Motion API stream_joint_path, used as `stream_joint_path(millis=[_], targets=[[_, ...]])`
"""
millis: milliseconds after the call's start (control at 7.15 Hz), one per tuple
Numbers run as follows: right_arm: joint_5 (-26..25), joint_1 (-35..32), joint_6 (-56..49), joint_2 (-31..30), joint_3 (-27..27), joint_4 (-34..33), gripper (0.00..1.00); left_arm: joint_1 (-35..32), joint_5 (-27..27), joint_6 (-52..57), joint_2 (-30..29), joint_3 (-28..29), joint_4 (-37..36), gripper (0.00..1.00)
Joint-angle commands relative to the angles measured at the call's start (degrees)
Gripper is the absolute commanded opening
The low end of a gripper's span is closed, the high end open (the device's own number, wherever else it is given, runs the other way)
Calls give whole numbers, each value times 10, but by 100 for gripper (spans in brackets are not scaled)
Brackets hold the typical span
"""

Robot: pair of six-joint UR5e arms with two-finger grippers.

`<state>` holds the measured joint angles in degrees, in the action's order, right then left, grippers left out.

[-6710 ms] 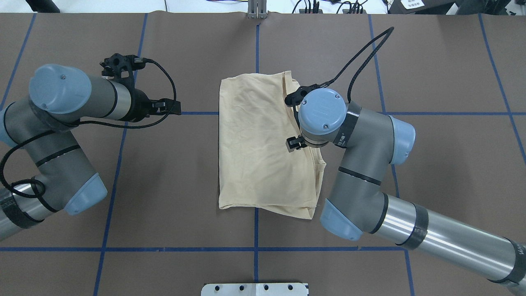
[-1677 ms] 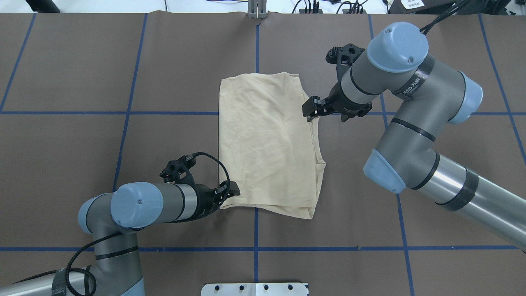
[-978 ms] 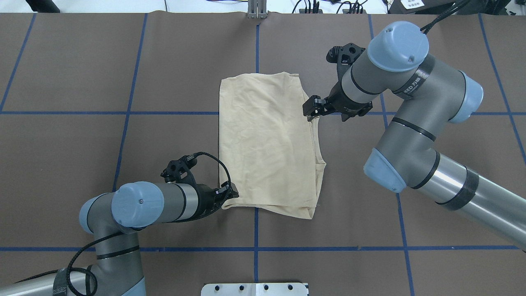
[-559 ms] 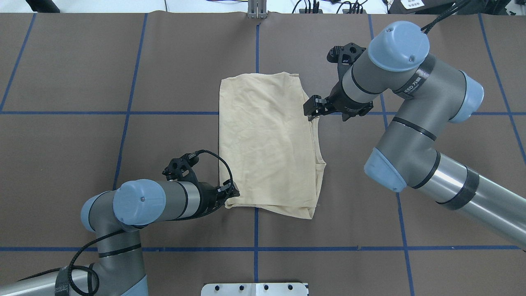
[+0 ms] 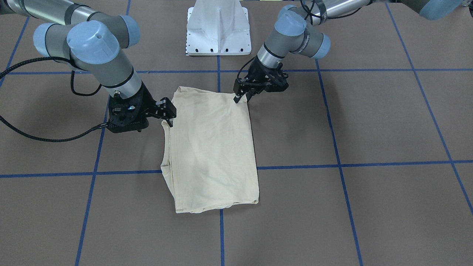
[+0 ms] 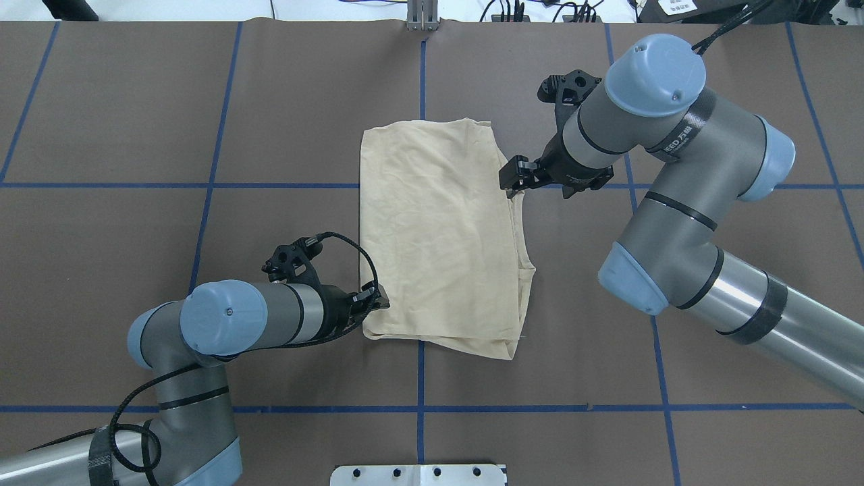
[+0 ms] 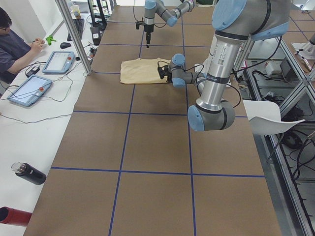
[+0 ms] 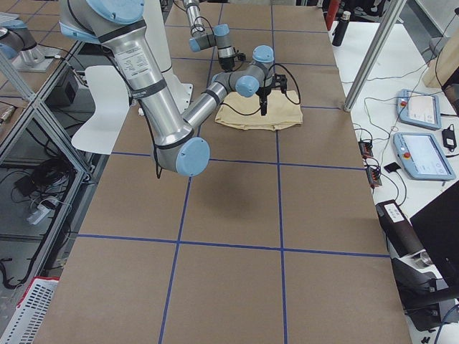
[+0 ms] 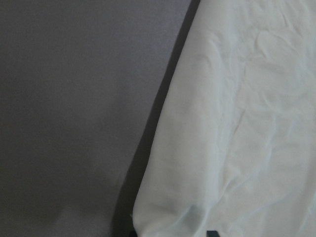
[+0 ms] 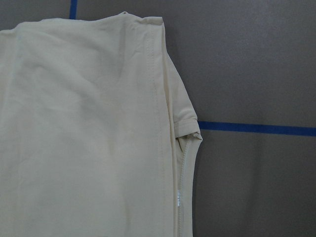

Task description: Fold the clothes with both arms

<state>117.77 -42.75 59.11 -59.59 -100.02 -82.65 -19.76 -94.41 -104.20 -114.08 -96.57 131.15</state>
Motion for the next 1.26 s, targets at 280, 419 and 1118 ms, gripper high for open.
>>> stream_joint_path(millis=[280, 419, 1118], targets=[[0, 0, 1, 0, 0, -1, 100, 0, -1, 1, -1, 8, 0, 55], [0, 0, 1, 0, 0, -1, 100, 0, -1, 0, -1, 8, 0, 54], [0, 0, 1, 0, 0, -1, 100, 2, -2, 0, -9, 8, -12, 19]])
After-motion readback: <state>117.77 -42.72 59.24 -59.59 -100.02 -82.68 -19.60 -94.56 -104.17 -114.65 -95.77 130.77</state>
